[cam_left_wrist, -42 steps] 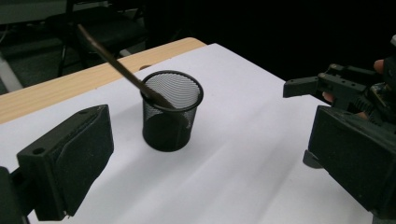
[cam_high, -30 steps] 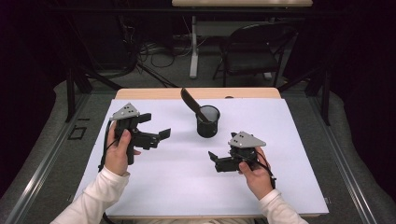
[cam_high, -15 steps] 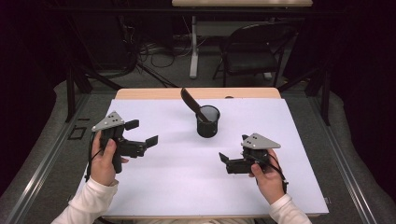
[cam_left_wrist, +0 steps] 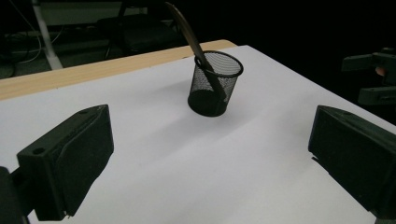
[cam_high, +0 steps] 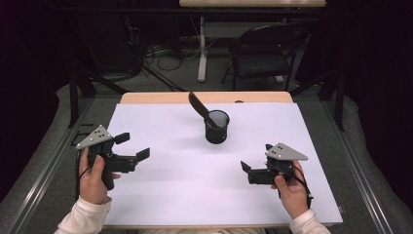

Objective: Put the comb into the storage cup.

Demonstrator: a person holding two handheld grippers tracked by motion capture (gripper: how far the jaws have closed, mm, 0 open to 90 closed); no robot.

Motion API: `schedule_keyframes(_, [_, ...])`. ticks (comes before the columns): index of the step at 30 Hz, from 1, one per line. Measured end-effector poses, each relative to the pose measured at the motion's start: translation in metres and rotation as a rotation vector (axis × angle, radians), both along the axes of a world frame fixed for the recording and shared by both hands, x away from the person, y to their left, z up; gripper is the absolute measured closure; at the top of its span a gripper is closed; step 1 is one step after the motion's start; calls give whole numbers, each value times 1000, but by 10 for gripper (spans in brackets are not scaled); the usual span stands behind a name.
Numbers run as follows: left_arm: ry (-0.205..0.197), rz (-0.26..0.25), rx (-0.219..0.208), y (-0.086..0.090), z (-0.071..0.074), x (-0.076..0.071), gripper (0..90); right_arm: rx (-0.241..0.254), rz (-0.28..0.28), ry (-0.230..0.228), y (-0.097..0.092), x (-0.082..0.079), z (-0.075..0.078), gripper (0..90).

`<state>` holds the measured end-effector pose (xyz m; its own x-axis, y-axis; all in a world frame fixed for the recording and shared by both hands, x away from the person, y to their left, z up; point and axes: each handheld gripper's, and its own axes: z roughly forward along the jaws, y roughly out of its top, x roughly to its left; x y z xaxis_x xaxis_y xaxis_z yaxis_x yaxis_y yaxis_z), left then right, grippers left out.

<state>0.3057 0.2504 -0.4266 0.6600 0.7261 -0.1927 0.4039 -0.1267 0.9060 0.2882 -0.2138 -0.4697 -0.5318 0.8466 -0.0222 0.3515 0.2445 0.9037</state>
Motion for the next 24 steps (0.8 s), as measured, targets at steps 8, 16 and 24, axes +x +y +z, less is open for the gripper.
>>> schedule_keyframes(8, [2, 43, -9, 16, -13, -8, 5, 0, -42, 8, -18, -6, -4, 4])
schedule_keyframes(16, [22, 84, -36, 30, -35, -15, 5, 12, -100, 19, -36, -10, -12, 4])
schedule_keyframes(24, [39, 118, -57, 41, -53, -15, 5, 33, -154, 34, -51, -9, -22, 7])
